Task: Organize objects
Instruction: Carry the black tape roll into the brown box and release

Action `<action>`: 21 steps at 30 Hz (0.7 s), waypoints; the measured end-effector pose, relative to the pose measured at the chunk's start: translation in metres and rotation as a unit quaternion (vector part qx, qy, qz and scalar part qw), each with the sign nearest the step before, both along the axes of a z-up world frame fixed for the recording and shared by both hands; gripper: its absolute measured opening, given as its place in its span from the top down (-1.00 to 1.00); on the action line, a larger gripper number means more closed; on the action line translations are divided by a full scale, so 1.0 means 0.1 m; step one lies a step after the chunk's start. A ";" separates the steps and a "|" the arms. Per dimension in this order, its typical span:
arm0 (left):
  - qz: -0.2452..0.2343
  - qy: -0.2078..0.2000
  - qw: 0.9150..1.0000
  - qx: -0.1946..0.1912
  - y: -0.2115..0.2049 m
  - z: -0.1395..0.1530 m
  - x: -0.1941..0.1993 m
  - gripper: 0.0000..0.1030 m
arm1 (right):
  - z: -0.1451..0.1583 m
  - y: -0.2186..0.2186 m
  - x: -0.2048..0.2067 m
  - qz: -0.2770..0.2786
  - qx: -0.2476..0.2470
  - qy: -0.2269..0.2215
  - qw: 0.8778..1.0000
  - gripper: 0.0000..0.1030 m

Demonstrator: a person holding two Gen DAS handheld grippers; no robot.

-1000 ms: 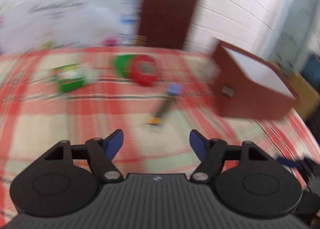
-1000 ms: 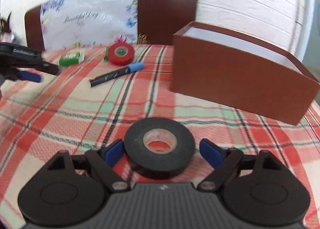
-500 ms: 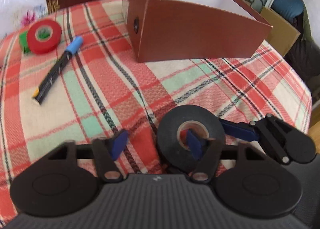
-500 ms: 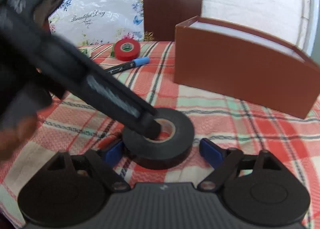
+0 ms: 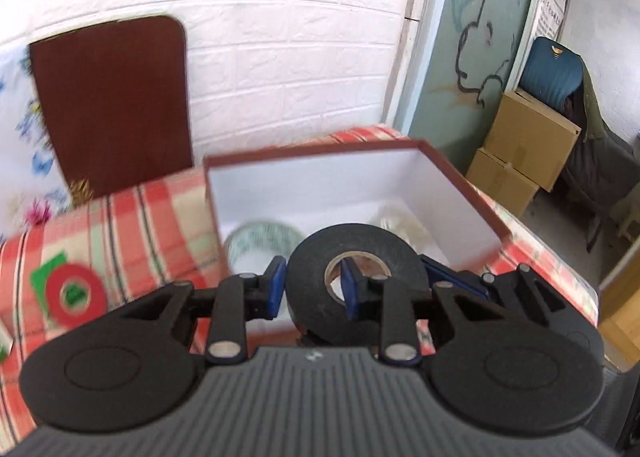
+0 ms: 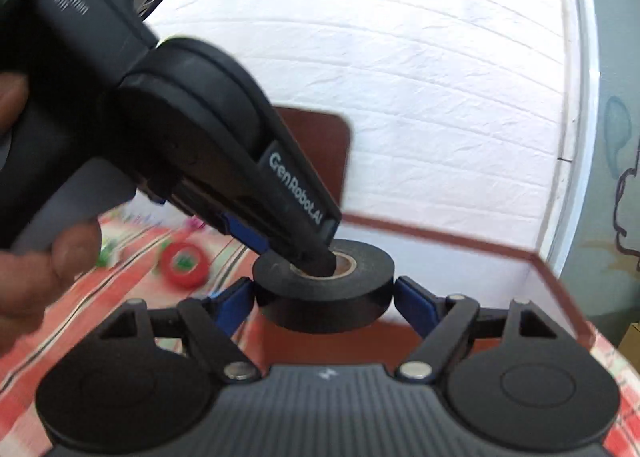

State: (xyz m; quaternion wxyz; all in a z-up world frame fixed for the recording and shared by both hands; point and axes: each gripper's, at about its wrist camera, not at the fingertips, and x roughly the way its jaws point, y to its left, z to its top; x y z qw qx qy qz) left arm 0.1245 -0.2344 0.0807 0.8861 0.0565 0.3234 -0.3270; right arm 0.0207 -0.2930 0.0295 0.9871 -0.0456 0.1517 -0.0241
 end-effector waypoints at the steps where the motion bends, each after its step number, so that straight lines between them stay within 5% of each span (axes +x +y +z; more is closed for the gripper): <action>1: 0.000 0.002 1.000 0.001 -0.05 0.00 0.07 0.39 | 0.00 -0.06 0.08 -0.004 0.004 0.002 1.000 -0.54; 10: 0.004 0.022 0.999 0.024 -0.52 -0.18 0.30 0.39 | -0.22 -0.43 0.49 -0.053 0.003 0.045 0.998 -0.60; 21: 0.032 -0.038 0.996 0.073 -0.25 0.00 -0.16 0.20 | -0.14 -0.47 -0.07 -0.087 0.088 0.015 0.992 -0.63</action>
